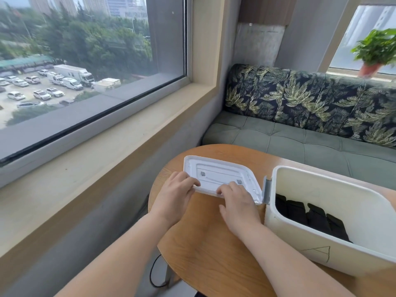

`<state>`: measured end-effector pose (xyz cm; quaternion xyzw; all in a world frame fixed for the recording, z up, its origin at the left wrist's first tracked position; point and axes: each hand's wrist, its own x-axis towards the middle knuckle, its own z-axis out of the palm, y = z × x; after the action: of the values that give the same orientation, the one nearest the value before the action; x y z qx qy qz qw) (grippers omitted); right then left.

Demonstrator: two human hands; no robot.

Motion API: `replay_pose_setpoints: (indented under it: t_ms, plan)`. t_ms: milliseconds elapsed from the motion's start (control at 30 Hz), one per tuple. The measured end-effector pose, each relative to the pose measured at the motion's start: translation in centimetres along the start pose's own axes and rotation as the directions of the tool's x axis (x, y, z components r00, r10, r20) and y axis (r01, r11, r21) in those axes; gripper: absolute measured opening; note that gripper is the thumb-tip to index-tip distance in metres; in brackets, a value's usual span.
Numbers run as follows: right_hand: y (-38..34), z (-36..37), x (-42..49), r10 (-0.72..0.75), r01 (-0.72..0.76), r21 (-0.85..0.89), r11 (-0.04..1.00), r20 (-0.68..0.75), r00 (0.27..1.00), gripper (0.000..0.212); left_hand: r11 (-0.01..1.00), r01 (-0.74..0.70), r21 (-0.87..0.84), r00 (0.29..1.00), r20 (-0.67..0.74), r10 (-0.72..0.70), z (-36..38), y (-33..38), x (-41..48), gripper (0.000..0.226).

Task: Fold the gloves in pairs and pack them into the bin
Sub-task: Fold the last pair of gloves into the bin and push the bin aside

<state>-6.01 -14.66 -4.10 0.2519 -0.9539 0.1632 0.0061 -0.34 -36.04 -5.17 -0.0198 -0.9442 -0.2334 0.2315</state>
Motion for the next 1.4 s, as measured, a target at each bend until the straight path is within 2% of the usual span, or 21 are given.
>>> replay_pose_setpoints:
  t_ms: [133, 267, 433, 500, 667, 767, 867, 1000, 1067, 1200, 1400]
  plan:
    - [-1.6, -2.1, -0.1, 0.017, 0.003, 0.124, 0.992, -0.162, 0.987, 0.024, 0.996, -0.07, -0.048, 0.993, -0.094, 0.066, -3.7, 1.9, 1.3, 0.021]
    - [-2.7, -4.0, -0.5, 0.025, 0.03, 0.173, 0.984, -0.305, 0.952, 0.019, 0.992, -0.11, -0.067, 0.982, -0.163, 0.098, -6.7, 3.9, 2.7, 0.028]
    - [-2.9, -7.0, -1.8, 0.125, 0.004, 0.395, 0.919, -0.3, 0.946, 0.015, 0.999, -0.026, -0.047, 0.992, -0.122, 0.02, -9.1, 6.1, 4.5, 0.055]
    - [-2.6, -7.7, -2.1, 0.129, 0.034, 0.48, 0.877, -0.302, 0.945, 0.015, 1.0, -0.019, -0.011, 0.993, -0.113, 0.018, -9.7, 6.7, 5.1, 0.058]
    - [-2.1, -10.6, -3.5, 0.172, 0.101, 0.687, 0.72, -0.318, 0.932, 0.018, 0.999, 0.001, 0.036, 0.991, -0.137, 0.004, -11.6, 8.4, 6.8, 0.048]
    - [-1.4, -12.4, -4.3, 0.204, 0.112, 0.755, 0.646, -0.312, 0.928, 0.021, 0.998, 0.016, 0.056, 0.992, -0.125, -0.008, -12.6, 9.7, 8.1, 0.038]
    - [0.1, -13.7, -5.3, 0.234, 0.112, 0.76, 0.641, -0.333, 0.913, 0.022, 0.997, 0.0, 0.071, 0.999, -0.047, 0.003, -13.2, 11.4, 8.9, 0.03]
    - [3.1, -15.7, -6.9, 0.274, 0.102, 0.711, 0.695, -0.394, 0.877, 0.021, 0.987, -0.092, 0.129, 0.996, -0.004, 0.093, -12.8, 13.7, 9.4, 0.029]
    - [4.8, -17.0, -7.6, 0.315, 0.077, 0.708, 0.701, -0.406, 0.858, 0.019, 0.991, -0.097, 0.093, 0.995, -0.021, 0.099, -12.0, 15.0, 9.7, 0.029]
    - [8.4, -18.6, -9.1, 0.406, 0.0, 0.709, 0.705, -0.403, 0.82, 0.018, 0.995, -0.04, -0.088, 0.996, -0.082, 0.033, -10.5, 17.0, 10.7, 0.028]
    - [13.6, -19.9, -12.4, 0.567, -0.123, 0.737, 0.664, -0.389, 0.726, 0.026, 0.92, 0.175, -0.351, 0.974, -0.076, -0.214, -6.7, 19.6, 11.9, 0.016]
